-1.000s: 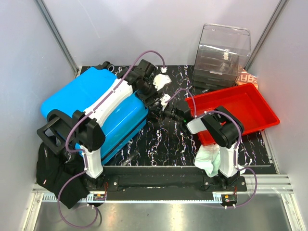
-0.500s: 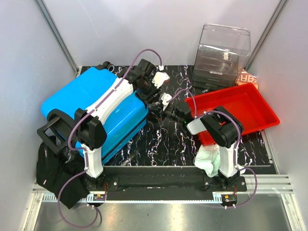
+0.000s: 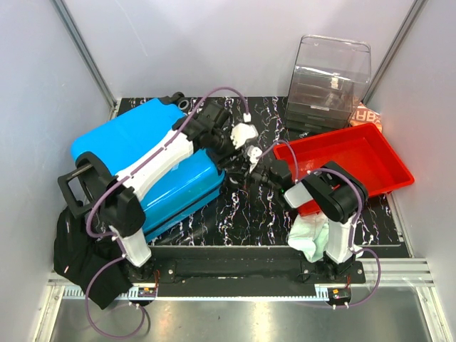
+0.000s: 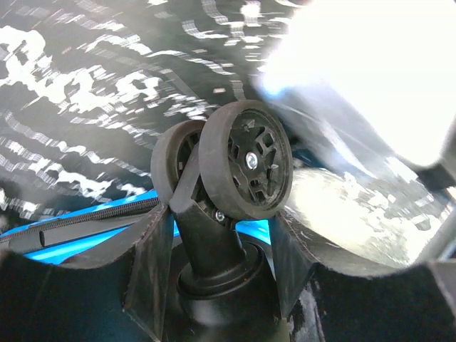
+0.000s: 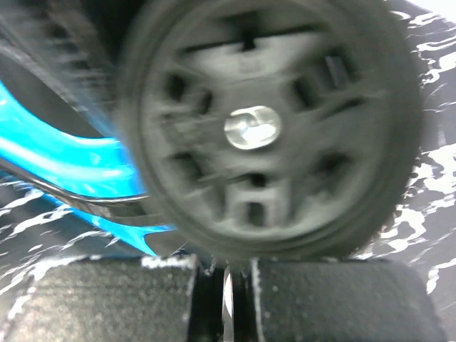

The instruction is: Open, take out, and arrange the luggage

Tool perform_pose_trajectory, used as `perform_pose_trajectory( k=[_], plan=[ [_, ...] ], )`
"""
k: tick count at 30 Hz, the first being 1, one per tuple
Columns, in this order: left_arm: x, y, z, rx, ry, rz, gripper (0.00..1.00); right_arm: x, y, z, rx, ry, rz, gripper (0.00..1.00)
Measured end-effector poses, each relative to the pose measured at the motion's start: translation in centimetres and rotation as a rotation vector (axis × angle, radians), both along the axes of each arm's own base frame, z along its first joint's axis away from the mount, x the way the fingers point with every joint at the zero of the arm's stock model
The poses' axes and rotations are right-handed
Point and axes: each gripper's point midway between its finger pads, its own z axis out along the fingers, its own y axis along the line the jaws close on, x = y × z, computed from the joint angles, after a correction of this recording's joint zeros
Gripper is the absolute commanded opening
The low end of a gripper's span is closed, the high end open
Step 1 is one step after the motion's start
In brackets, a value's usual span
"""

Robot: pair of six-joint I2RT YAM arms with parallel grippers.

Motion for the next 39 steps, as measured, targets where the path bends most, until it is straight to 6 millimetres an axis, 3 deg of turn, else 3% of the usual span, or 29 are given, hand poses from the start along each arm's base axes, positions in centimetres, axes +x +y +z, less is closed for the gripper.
perform_pose_trajectory(
  k=[6, 13, 19, 30, 39],
  plan=[
    [-4.2, -0.3, 0.3, -0.008, -0.011, -0.151, 0.0, -3.5, -0.8, -0.2, 0.02, 0.05, 0.059, 0.0],
    [-8.8, 0.6, 0.2, 0.079, -0.02, -0.338, 0.0, -7.5, -0.3, 0.4, 0.019, 0.047, 0.135, 0.0],
    [-12.1, 1.3, -0.1, 0.192, -0.027, -0.514, 0.0, -8.7, 0.1, 0.3, 0.021, 0.08, 0.158, 0.0],
    [-18.7, 2.5, 2.1, 0.199, -0.017, -0.801, 0.0, -5.3, 0.4, 1.3, 0.054, 0.077, 0.016, 0.0],
    [-18.6, 3.8, 3.1, 0.211, -0.096, -0.82, 0.0, -2.1, 0.8, 1.7, 0.069, 0.15, -0.014, 0.0]
  ],
)
